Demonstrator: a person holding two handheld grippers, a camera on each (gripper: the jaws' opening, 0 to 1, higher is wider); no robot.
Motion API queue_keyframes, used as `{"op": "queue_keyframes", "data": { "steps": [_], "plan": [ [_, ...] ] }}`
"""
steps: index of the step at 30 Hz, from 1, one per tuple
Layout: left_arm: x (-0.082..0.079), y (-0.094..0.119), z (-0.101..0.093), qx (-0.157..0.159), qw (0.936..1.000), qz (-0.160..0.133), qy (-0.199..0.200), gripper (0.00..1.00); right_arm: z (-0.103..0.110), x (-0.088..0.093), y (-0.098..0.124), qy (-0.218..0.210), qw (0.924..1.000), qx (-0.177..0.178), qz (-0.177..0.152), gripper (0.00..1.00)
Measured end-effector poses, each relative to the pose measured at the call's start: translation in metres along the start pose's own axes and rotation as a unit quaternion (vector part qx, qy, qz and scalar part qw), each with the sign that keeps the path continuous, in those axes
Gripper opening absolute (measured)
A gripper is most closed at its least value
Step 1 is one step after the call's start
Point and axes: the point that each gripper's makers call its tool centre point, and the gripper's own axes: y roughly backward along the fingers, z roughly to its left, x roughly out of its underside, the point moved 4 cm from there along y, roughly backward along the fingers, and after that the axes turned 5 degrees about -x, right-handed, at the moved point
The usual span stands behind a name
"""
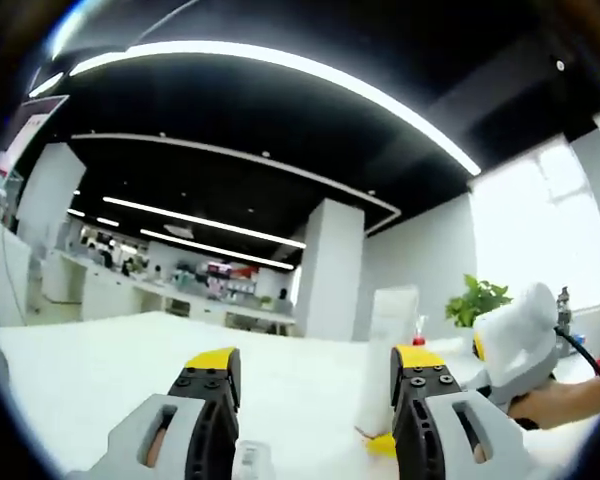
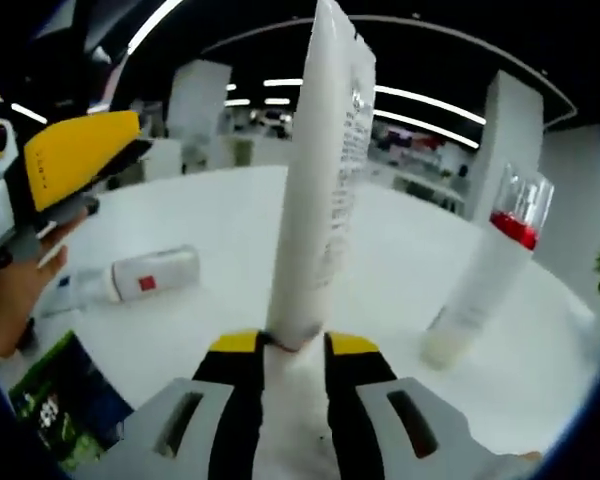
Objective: Arrange the skincare products in the storage area until every visible bottle or jar stands upright without overlapping.
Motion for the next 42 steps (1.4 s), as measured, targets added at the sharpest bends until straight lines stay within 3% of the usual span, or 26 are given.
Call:
{"op": "queue_keyframes", "data": {
  "steps": [10,14,19,23,27,31,42],
  "plan": [
    [0.006,-0.005,-0.004,0.005,0.9998,0.016,-0.010,0.63,-0.040,0.014,-0.002,-0.026,0.9986,0.036,0.029,0.19],
    [0.006,-0.007,-0.004,0.006,0.9997,0.018,-0.018,0.63,-0.055,0.014,0.000,-0.030,0.9974,0.061,0.024,0.10],
    [0.008,-0.011,-0.003,0.005,0.9995,0.024,-0.019,0.63,-0.036,0.012,0.000,-0.063,0.9978,0.018,0.013,0.19],
    [0.009,-0.011,-0.003,0.004,0.9994,0.026,-0.021,0.63,-0.024,0.003,-0.002,-0.066,0.9977,0.011,-0.002,0.24],
    [0.007,-0.012,0.000,0.001,0.9996,0.023,-0.018,0.63,-0.023,-0.005,-0.011,-0.072,0.9965,0.035,-0.022,0.34],
    [0.007,-0.013,0.002,-0.002,0.9997,0.024,-0.010,0.63,-0.027,-0.004,-0.018,-0.099,0.9929,0.060,-0.025,0.28],
    [0.006,-0.012,0.006,-0.006,0.9996,0.026,0.003,0.63,-0.045,-0.002,-0.026,-0.122,0.9866,0.107,-0.019,0.28]
  ]
}}
